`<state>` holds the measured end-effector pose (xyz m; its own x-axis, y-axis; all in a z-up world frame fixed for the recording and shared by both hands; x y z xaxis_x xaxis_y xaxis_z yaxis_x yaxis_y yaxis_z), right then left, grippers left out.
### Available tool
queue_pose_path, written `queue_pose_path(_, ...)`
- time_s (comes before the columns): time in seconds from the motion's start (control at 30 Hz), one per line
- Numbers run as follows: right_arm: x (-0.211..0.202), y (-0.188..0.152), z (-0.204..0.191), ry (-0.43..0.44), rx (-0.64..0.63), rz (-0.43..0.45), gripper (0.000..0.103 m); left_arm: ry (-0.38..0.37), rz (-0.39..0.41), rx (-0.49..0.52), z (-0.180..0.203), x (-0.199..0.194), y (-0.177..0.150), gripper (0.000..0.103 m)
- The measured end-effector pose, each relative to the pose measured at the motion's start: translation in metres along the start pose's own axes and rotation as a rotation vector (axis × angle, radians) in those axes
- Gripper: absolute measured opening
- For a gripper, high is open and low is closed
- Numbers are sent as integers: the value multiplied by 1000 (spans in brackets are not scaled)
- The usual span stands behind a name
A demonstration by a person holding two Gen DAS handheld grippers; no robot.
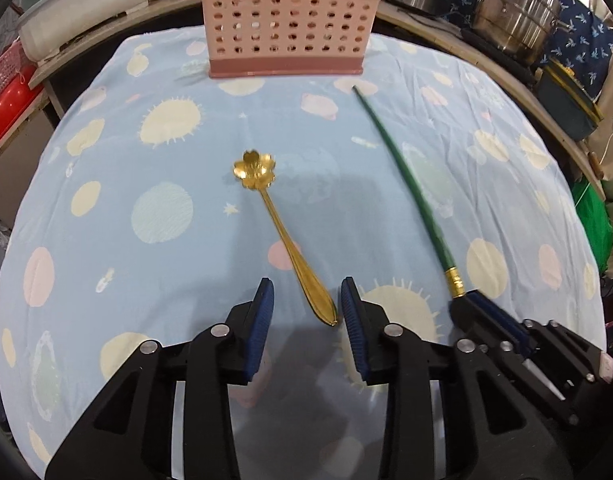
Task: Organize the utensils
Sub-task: 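Close the left tool on the gold spoon handle while the right tool holds the green chopstick, then lift the gold spoon and green chopstick with both tools toward the pink basket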
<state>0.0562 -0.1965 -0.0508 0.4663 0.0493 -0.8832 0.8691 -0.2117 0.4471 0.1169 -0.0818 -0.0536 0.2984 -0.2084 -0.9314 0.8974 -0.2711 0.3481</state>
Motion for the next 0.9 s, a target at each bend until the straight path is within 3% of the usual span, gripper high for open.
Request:
queue_pose_path(0.1, -1, -1, 2, 3, 0, 0, 7, 32, 6, 18, 1, 0, -1, 23)
queue_pose_path(0.13, -1, 0, 2, 2, -1, 0, 7, 32, 6, 18, -1, 0, -1, 14)
queue_pose_path(0.2, -1, -1, 3, 4, -3, 1, 7, 12, 2, 6, -9, -2, -2, 10)
queue_pose_path(0.57, -12, -3, -3, 13, -7, 17, 7, -28, 5, -51, -38, -19, -18, 10)
queue_pose_path(0.9, -39, -2, -8, 32, -11, 65, 7, -50, 56, -87, -54, -49, -26, 10)
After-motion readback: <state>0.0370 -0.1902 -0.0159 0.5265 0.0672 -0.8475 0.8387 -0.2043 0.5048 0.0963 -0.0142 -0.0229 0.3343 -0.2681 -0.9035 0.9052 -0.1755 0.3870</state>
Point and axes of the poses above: each gripper's, at about its wrist camera, not at the fingertips, and x roughly the way its jaws point, z to its right, y to its top, the point moved 2 cm from there along x, roughly the way its jaws point, and after that the axes turned 10 degrees about -z, right-handed, at the moved point
